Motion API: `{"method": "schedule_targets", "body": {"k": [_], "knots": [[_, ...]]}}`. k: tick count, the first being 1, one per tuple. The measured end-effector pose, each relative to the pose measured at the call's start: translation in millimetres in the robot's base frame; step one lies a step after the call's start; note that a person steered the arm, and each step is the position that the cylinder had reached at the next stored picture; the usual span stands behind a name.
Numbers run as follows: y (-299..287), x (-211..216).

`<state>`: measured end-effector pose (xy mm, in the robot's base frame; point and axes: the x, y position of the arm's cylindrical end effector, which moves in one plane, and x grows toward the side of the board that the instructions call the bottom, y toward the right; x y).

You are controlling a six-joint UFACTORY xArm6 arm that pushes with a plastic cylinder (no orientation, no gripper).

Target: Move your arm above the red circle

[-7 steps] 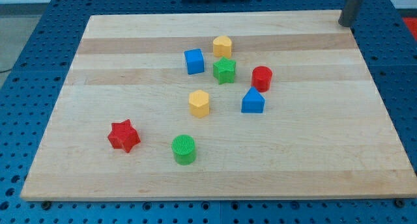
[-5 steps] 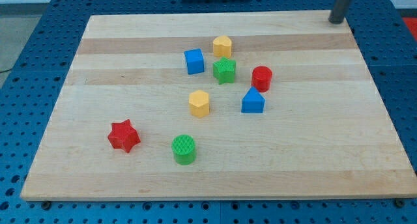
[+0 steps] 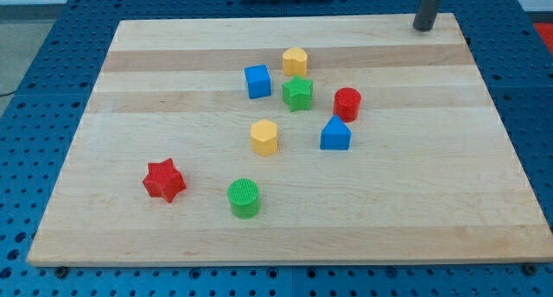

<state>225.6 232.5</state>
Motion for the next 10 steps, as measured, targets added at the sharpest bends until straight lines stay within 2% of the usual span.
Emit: {"method": "schedule_targets", "body": {"k": [3,5,7,9,10], "knots": [[-31,7],[-70,54],[-71,62],[-110,67],[-115,82]]}}
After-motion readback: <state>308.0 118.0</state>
